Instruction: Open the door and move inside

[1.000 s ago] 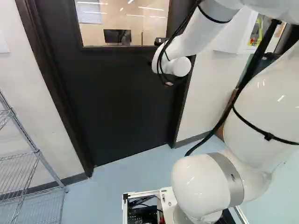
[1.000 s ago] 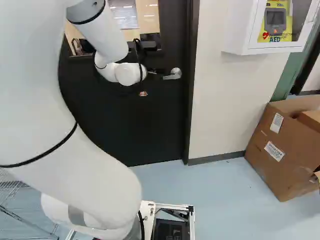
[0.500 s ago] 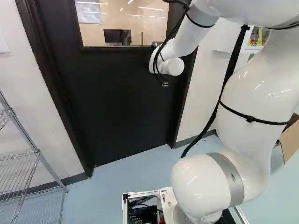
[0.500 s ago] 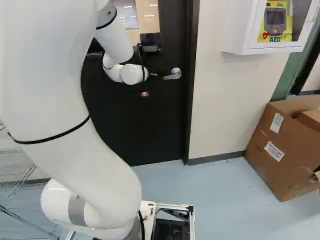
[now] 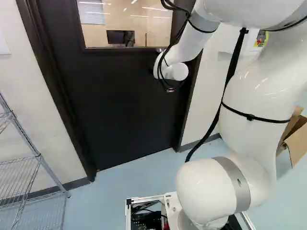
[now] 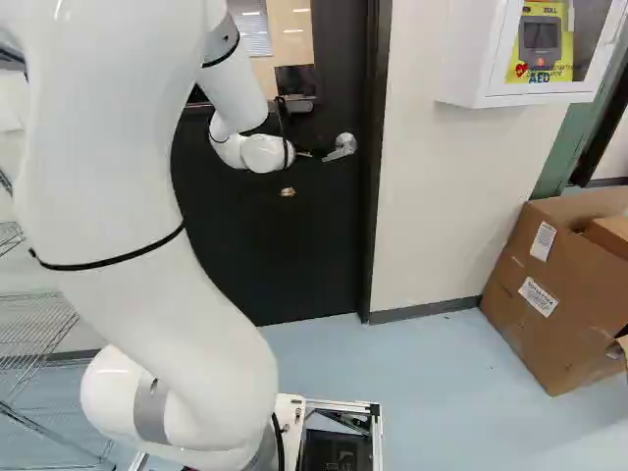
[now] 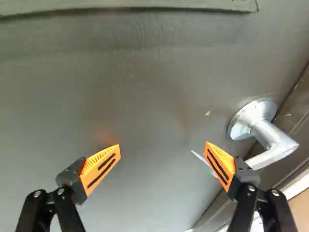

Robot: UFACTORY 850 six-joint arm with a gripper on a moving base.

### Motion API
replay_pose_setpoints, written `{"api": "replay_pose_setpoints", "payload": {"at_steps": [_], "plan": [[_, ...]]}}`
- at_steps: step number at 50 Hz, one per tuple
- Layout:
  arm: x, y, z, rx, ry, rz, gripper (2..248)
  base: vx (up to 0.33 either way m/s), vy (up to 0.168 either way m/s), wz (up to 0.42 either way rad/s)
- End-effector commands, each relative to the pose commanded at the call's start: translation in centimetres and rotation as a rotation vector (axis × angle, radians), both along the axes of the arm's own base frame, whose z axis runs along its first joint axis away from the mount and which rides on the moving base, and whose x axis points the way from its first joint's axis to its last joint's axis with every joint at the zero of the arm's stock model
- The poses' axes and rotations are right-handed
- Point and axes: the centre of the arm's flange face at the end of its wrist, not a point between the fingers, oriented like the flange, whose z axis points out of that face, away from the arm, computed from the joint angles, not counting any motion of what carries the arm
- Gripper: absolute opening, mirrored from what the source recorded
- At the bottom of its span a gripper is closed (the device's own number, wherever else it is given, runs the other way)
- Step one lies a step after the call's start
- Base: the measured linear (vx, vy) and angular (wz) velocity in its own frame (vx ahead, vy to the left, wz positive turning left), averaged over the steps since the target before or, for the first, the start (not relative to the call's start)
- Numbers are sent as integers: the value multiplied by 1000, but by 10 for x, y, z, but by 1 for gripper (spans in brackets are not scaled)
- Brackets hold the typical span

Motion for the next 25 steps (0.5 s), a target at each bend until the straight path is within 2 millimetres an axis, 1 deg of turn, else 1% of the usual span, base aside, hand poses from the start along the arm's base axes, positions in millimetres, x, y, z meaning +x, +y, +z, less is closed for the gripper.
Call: {"api": "replay_pose_setpoints", "payload": {"at_steps": [25], "plan": [[4, 0, -28, -1, 53, -1, 247, 0, 0, 0]]}}
